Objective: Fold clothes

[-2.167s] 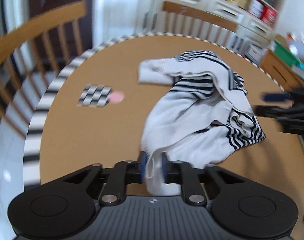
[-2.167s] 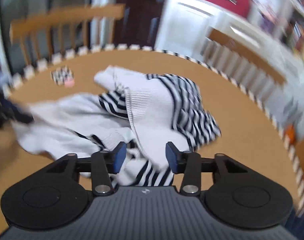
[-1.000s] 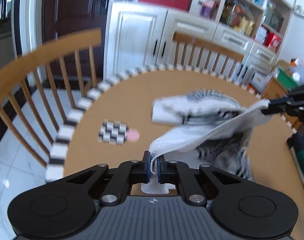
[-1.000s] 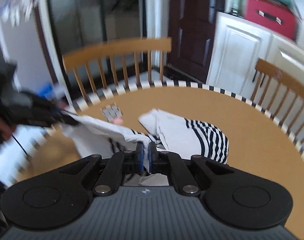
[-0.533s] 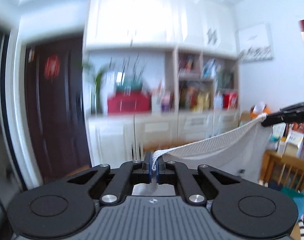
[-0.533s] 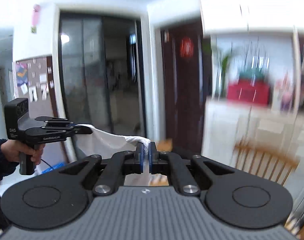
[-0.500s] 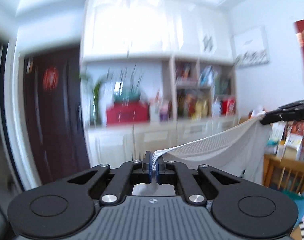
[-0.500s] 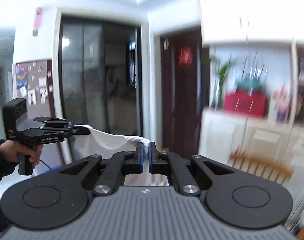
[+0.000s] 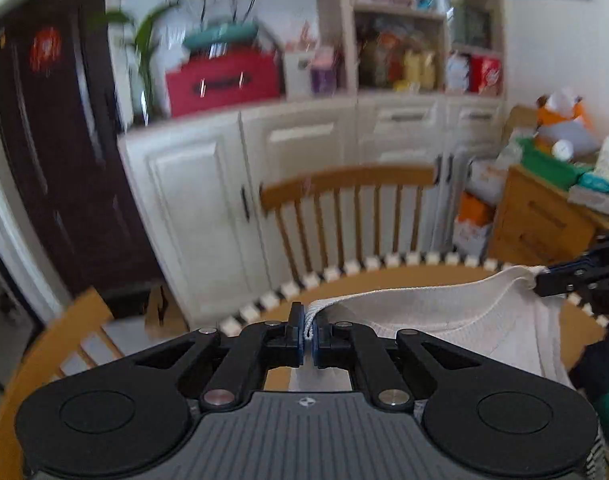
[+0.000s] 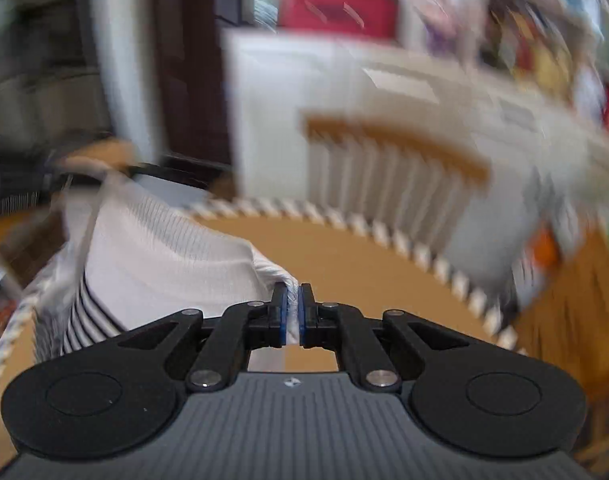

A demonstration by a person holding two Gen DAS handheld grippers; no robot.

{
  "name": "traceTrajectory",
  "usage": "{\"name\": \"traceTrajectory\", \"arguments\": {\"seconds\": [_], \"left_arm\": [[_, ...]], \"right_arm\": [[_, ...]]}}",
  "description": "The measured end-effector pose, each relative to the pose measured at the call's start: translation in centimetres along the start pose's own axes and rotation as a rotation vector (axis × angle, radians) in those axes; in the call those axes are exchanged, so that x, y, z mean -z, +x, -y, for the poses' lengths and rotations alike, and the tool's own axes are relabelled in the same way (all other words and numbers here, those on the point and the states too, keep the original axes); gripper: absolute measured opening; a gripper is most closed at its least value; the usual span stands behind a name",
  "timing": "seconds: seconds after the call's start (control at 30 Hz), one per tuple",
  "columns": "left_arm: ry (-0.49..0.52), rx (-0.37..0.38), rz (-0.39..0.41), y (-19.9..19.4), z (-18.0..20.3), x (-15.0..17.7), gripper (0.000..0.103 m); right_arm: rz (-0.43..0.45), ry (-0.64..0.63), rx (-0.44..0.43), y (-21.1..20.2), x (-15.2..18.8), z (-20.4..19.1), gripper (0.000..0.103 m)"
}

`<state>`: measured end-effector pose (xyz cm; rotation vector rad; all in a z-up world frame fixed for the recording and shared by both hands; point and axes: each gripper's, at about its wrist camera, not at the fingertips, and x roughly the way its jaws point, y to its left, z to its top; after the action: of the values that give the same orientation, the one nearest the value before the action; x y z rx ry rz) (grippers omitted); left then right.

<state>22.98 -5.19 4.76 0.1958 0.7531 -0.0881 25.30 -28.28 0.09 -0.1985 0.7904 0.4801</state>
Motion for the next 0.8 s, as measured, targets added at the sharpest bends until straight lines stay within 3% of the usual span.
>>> {"name": "traceTrajectory", "arguments": {"seconds": [0.03,0.1,0.17,0.23,0.37,0.47,0.7,0.77,0.8], "left_arm": [[0.026,-0.039,-0.086,4.5,0.4,1.0,0.008],[0.078,-0.122,-0.202,9.4,1.2,3.5,0.014],[0.052,-0.077,-0.195,11.2,-0.2,5.9,0.029],[0.003,-0.023,-0.184,11.9,-2.2,7.5,0.032],[-0.116,0.1,-0.248,12.7,-6.2,9.9,0.03],[-0.121,0.179,-0.289,12.1,-7.2,12.4,0.031],[-0.111,0.232,-0.282,13.0,-8.4,12.9,0.03],[-0.099,0.259,-0.299,12.9,-8.5,12.7,0.006],[-0.109,0.273,-0.308,12.9,-8.5,12.7,0.006]], "right_arm": [[-0.035,0.058,0.052,3.7,0.5,0.6,0.013],[-0.112,0.183,0.136,8.6,2.4,1.9,0.036],[-0.099,0.23,0.111,10.1,5.5,2.9,0.04],[-0.067,0.177,0.078,10.3,7.5,3.4,0.04],[-0.072,0.127,0.026,11.6,9.8,4.6,0.037],[-0.074,0.114,0.023,13.1,10.0,4.5,0.039],[-0.147,0.14,0.01,14.3,10.2,5.5,0.037],[-0.143,0.115,0.013,14.3,10.3,4.8,0.036],[-0.143,0.115,-0.007,14.3,10.3,4.6,0.024]]}}
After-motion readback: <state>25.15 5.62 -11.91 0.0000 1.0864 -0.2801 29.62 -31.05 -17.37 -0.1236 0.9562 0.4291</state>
